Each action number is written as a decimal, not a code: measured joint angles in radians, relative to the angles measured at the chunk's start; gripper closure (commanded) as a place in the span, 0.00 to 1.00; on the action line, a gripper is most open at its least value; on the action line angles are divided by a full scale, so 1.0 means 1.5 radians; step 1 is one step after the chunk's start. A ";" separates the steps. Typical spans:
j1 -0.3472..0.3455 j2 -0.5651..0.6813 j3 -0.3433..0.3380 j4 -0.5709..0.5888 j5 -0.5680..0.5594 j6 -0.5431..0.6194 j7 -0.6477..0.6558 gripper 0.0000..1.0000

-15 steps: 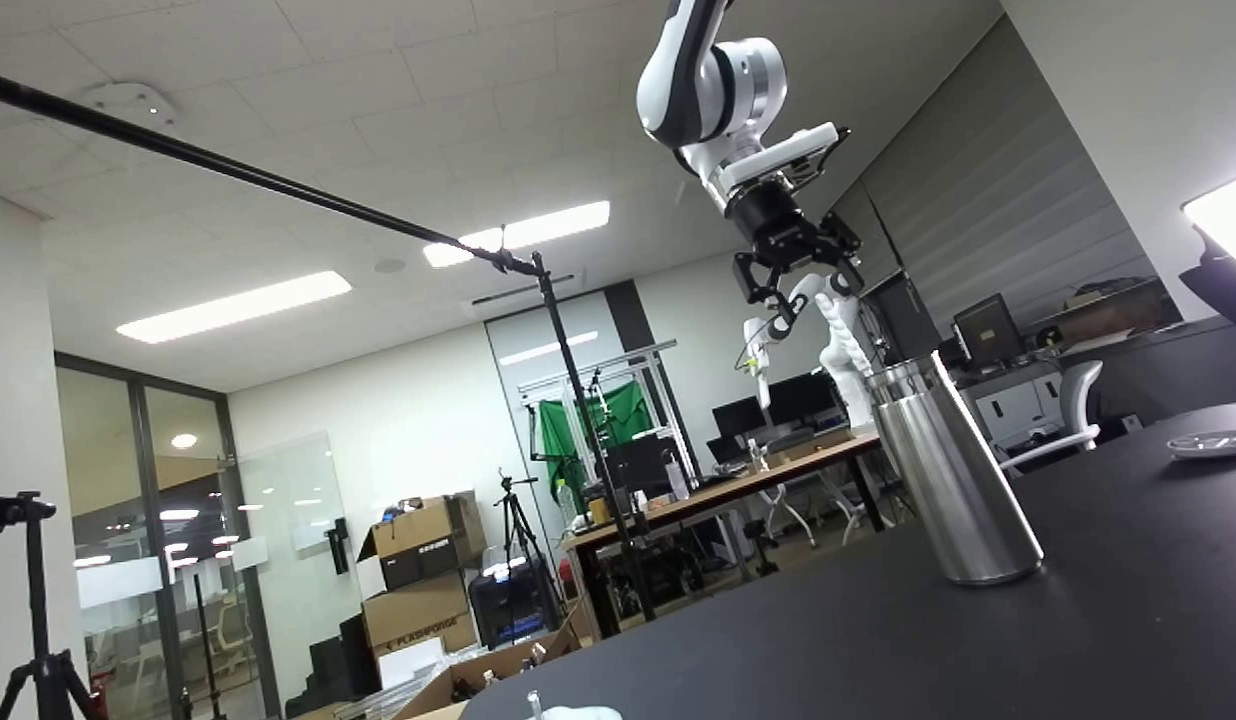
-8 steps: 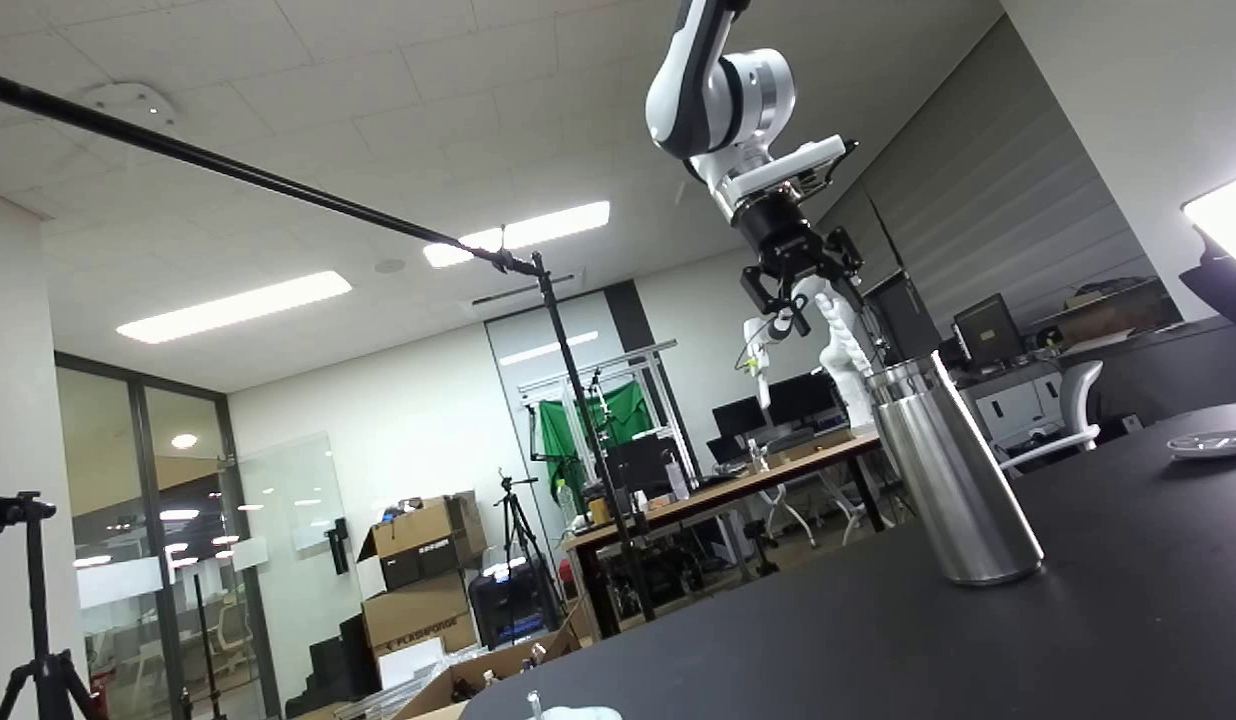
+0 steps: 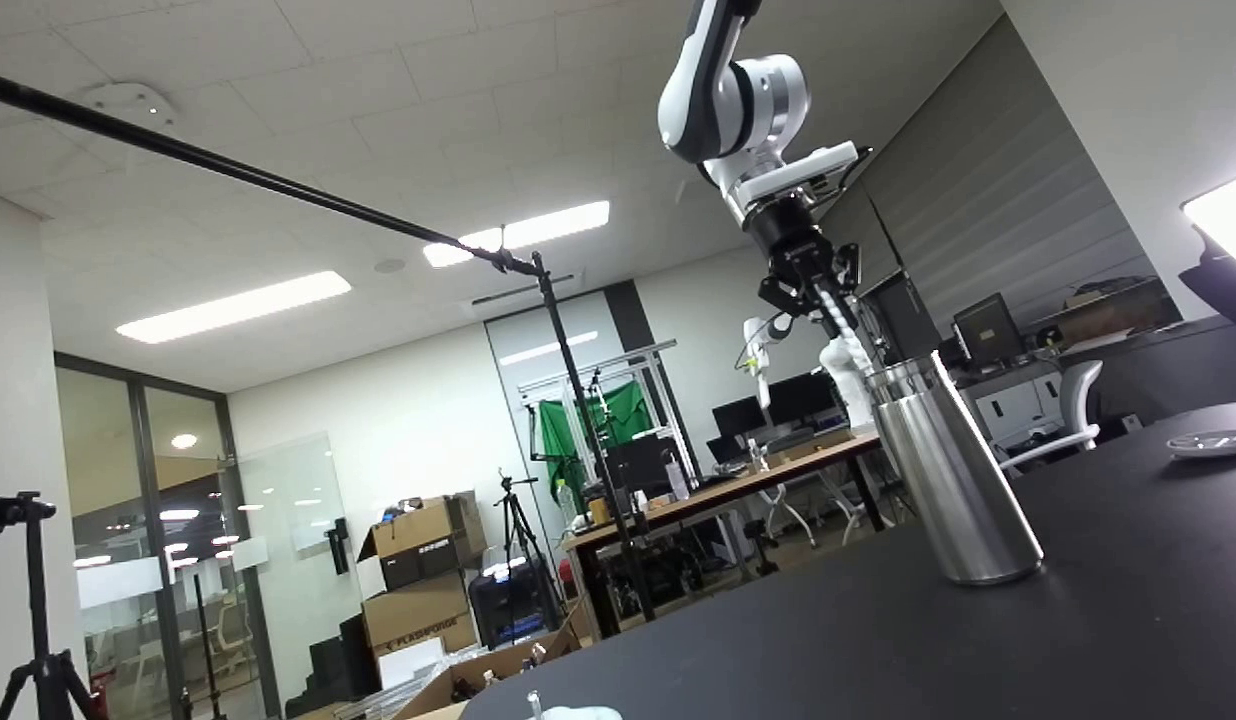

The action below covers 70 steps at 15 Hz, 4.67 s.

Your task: Use the brush to clean the inside of the silver bottle

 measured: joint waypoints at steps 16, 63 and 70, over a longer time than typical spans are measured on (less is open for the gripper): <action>-0.071 -0.190 -0.007 -0.037 0.049 -0.111 -0.183 0.96; -0.055 -0.223 0.006 -0.169 0.043 0.009 -0.291 0.96; -0.056 -0.217 0.005 -0.125 0.024 -0.035 -0.291 0.96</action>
